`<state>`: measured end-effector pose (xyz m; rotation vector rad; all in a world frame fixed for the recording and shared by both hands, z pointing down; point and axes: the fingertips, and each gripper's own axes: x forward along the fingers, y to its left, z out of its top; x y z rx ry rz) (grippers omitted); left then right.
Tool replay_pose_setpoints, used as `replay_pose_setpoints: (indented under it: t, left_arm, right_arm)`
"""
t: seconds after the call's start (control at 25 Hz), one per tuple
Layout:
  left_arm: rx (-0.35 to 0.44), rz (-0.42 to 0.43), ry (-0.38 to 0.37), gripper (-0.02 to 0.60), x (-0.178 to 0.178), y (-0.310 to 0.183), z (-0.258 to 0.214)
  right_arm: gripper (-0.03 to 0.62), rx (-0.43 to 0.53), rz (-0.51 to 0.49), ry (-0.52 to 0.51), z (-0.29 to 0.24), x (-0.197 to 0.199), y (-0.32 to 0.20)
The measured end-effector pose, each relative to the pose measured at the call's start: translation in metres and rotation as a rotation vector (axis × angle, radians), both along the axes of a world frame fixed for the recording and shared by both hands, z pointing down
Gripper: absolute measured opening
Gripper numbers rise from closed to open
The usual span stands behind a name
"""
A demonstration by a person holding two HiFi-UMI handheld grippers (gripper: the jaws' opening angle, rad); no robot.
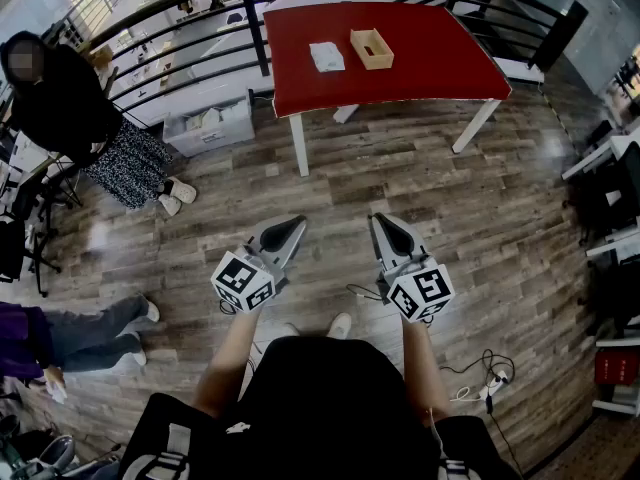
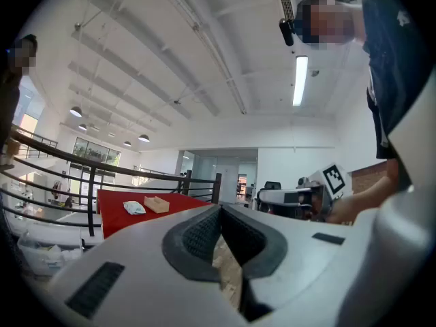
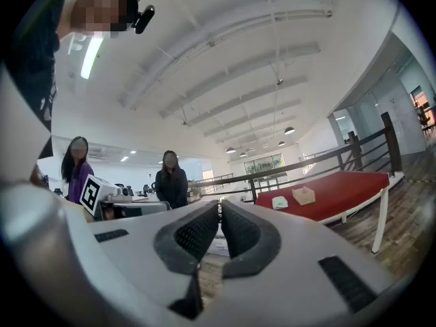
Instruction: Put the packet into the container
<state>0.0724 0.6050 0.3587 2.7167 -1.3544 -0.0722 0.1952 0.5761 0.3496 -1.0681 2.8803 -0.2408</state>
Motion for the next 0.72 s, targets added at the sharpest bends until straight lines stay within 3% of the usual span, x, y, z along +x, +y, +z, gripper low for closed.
replay_pose_setpoints:
  t: [0.32,0.72]
  left_arm:
    - [-0.059,-0.007,0.007,0.009,0.033,-0.027,0.024]
    - [-0.076,-0.047,0.006,0.009,-0.005,-0.111,0.043]
  right_arm:
    - [0.025,-0.053,0.004,0.004,0.025,0.032,-0.035]
    - [0.025,-0.084,-0.017,0.014,0.049,-0.005,-0.12]
